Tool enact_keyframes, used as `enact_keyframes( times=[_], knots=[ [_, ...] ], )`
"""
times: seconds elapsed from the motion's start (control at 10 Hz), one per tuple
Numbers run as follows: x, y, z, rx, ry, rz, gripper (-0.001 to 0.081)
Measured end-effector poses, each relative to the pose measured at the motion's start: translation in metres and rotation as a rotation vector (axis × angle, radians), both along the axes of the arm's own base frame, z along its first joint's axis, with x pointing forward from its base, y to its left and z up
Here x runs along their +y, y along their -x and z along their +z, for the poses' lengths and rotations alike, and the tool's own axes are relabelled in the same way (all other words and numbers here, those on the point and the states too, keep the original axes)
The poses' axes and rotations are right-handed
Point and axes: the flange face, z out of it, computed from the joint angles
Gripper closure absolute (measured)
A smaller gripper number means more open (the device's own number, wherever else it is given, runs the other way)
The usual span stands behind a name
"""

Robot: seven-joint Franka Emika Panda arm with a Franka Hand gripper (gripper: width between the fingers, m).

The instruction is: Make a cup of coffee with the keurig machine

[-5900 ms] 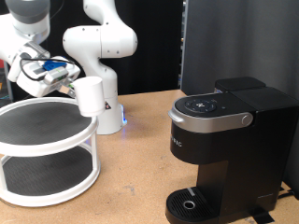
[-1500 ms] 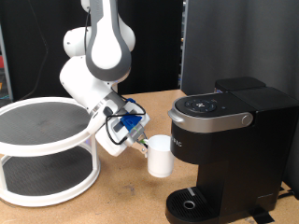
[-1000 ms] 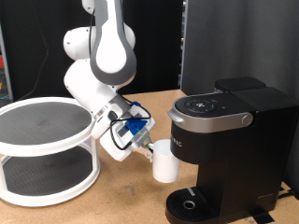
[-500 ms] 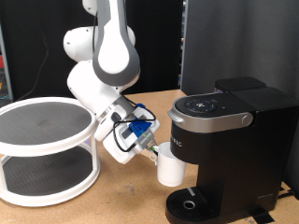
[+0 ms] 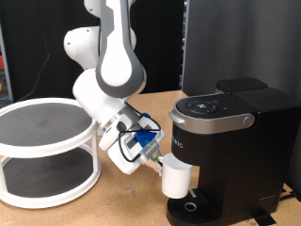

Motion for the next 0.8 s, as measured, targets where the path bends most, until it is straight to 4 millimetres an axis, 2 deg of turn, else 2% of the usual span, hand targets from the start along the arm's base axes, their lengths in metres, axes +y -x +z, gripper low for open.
enact_keyframes(
  times=[0.8],
  knots=[
    [0.035,-0.010,-0.055,-0.002,0.017,0.015,0.0741]
  ],
)
